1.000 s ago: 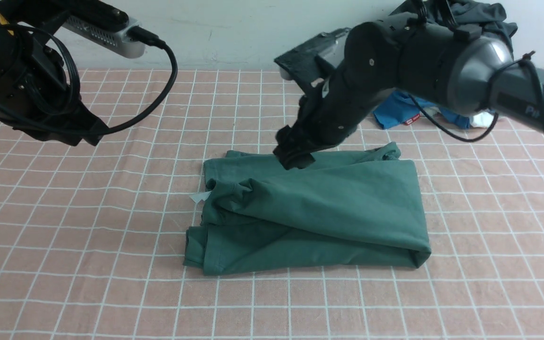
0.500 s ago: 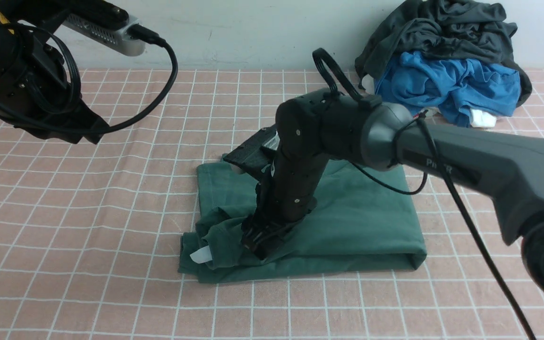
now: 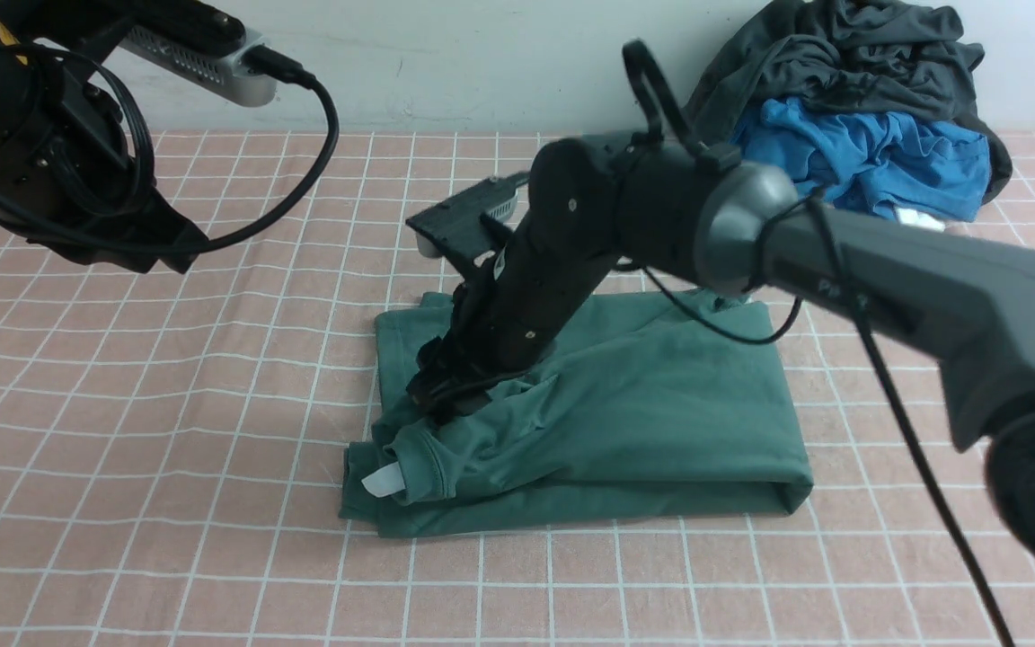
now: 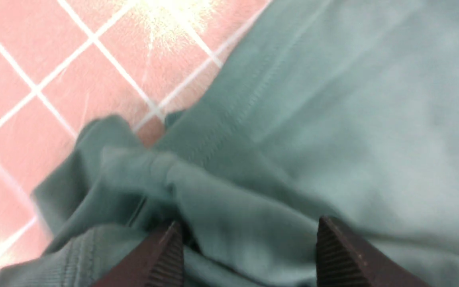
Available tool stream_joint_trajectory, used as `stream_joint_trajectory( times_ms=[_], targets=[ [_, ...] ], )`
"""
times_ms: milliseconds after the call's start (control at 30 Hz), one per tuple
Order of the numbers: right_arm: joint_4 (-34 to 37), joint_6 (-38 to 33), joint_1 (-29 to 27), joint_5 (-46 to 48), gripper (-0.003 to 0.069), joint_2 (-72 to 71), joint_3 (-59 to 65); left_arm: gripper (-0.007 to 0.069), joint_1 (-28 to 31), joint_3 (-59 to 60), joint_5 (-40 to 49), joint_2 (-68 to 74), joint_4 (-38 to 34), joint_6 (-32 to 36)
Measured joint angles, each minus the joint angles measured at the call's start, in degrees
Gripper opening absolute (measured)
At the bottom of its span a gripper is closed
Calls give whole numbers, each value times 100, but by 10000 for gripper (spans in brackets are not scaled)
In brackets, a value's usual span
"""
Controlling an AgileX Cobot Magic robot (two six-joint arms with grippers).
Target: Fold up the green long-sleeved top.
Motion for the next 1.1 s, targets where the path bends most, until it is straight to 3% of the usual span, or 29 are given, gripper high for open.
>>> stream_joint_trajectory(
  times_ms=[267, 467, 633, 733, 867, 900, 1100],
  targets=[
    [-29, 16, -68, -470, 411, 263, -191, -3, 0, 0, -65, 0, 0, -4],
    [-114, 11, -322, 173, 411, -250, -996, -3, 0, 156, -263, -185, -41, -93],
    [-201, -152, -714, 1056, 393, -1342, -1346, -3, 0, 1197, -716, -1237, -41, -331],
    [-219, -226, -1003, 1677, 337, -2010, -1272, -3, 0, 2258, -1029, -2461, -41, -573],
    [-217, -238, -1140, 1806, 224, -2727, -745, -3, 0, 3436, -1362, -3888, 12, -945],
    [-209, -238, -1140, 1806, 224, -2773, -701, -3, 0, 3497, -1362, -3965, 18, -945],
    [63, -362, -1144, 730, 33, -4721, 1440, -3, 0, 5167, -1931, -6506, 310, -1804]
  ],
)
